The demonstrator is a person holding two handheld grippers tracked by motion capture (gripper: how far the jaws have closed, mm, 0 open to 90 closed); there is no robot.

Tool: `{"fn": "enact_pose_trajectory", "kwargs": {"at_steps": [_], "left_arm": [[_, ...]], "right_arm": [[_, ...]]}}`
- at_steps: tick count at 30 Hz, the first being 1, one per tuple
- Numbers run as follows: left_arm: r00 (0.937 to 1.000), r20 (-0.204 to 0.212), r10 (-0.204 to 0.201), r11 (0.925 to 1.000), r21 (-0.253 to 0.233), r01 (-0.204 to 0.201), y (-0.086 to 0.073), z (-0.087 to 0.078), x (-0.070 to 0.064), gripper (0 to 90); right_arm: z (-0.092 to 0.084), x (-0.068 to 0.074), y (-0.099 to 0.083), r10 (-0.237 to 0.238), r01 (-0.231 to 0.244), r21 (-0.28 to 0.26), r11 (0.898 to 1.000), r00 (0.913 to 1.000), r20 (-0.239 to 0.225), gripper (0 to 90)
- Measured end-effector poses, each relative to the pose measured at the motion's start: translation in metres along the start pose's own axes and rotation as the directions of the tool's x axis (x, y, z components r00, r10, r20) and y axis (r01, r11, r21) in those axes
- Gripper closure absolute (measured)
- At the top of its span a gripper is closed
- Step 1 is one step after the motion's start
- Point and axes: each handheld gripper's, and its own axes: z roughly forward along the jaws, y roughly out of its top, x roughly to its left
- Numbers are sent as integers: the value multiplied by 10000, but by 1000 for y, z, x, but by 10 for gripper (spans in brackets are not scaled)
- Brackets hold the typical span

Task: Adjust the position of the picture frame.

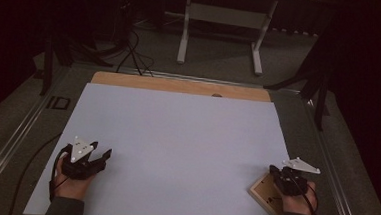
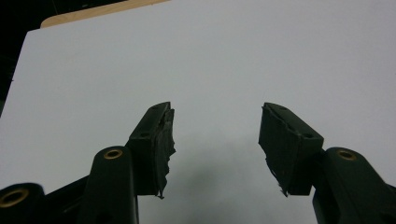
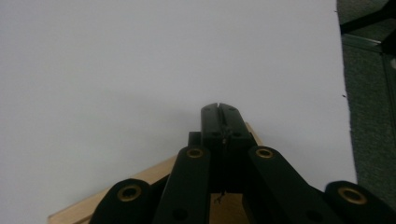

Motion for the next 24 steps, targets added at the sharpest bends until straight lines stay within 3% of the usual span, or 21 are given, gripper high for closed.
{"fn": "enact_pose_trajectory", "kwargs": {"at_steps": [13,24], "left_arm": [[10000,20,18,10000,-9,-18,0,1,0,445],[10000,32,18,10000,-48,-18,0,0,0,445]], "right_arm": [[-4,-14,-7,242,-257,262,9993,9981,567,900],[-8,-20,-14,433,-461,372,9982,9963,738,900]]}}
